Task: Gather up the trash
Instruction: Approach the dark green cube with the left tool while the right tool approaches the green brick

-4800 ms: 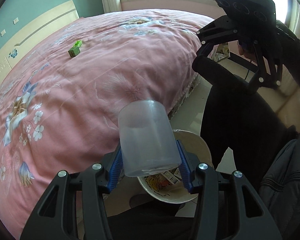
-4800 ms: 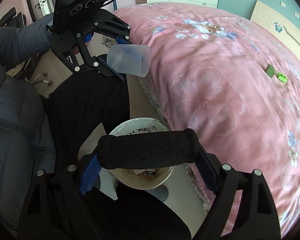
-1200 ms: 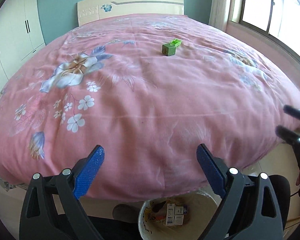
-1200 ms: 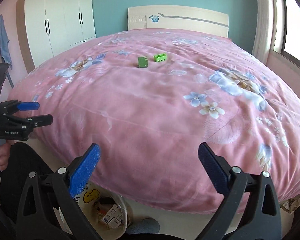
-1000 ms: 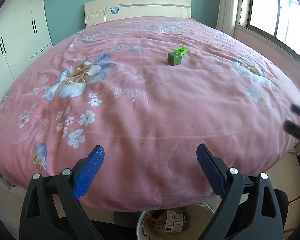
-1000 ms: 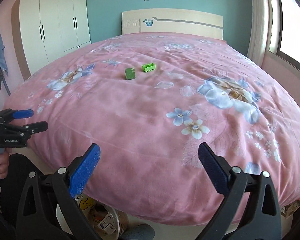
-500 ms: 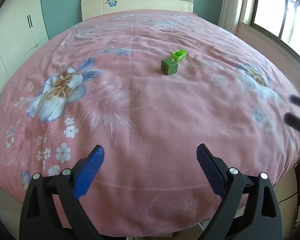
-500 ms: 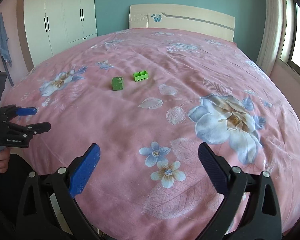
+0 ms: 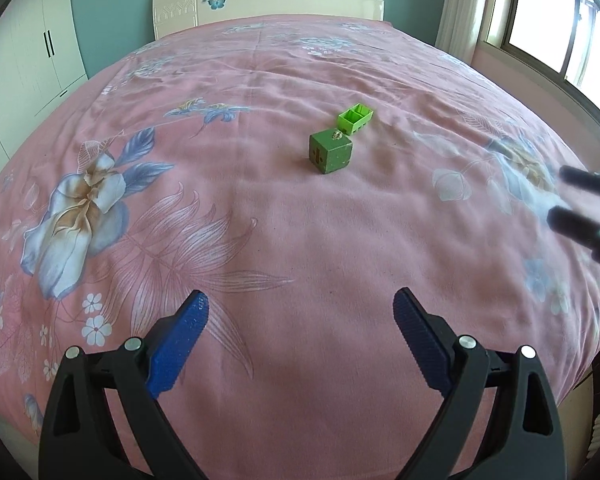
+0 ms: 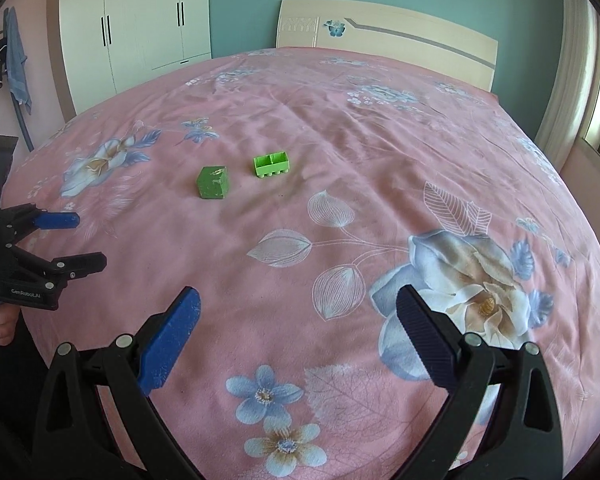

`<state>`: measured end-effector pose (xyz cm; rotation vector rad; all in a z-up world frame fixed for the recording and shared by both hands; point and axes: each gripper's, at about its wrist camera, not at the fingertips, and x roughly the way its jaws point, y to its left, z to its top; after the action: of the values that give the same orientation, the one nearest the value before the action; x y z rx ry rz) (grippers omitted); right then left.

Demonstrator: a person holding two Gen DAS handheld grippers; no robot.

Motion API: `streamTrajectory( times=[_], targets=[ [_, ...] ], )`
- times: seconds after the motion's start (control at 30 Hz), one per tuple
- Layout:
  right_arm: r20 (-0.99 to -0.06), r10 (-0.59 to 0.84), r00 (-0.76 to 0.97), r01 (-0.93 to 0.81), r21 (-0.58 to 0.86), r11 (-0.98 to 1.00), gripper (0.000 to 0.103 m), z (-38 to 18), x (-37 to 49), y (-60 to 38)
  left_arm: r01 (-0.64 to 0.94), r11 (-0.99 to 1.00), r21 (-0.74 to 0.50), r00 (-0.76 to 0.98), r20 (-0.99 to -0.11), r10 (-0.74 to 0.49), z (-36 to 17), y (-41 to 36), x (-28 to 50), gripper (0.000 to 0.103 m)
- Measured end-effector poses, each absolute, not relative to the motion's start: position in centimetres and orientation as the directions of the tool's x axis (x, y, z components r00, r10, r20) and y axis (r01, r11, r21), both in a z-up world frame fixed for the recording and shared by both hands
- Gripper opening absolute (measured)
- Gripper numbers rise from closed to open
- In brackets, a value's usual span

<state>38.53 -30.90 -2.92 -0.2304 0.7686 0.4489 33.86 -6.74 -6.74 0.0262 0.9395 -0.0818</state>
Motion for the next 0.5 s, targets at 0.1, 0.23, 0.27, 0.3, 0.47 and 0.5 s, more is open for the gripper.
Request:
streamTrajectory(
  times=[0.1,0.23,0.27,0.3,0.47,0.5],
  targets=[
    [-0.716,0.316,0.622,-0.495,-0.047,0.868,0.096,-3.4,39.6,-30.4,0.13,0.991,-0.032,0.596,-0.796,-0.104,-6.6,-6.9,35.4,0.095],
    [-0.73,0.32,0.604,-0.519,-0.057,0.853,0.096,-4.1,41.4,-30.0,0.187,0.982,-0.021,0.586,-0.8,-0.129,-6.6,-6.7,37.8,0.095],
    [-0.735,0.316,0.6,-0.524,-0.062,0.85,0.096,-4.3,41.8,-29.8,0.192,0.981,-0.005,0.588,-0.8,-0.12,-6.6,-6.6,38.4,0.095],
    [-0.737,0.323,0.594,-0.536,-0.062,0.842,0.096,-4.4,42.2,-29.6,0.21,0.978,0.013,0.589,-0.8,-0.116,-6.6,-6.7,38.9,0.095],
    [-0.744,0.369,0.557,-0.597,-0.05,0.801,0.096,-4.7,44.5,-28.9,0.274,0.959,0.069,0.589,-0.8,-0.111,-6.6,-6.8,41.1,0.095],
    [-0.751,0.369,0.548,-0.604,-0.05,0.796,0.096,-4.8,45.1,-28.8,0.281,0.957,0.076,0.585,-0.803,-0.109,-6.7,-6.8,41.7,0.095]
  ],
)
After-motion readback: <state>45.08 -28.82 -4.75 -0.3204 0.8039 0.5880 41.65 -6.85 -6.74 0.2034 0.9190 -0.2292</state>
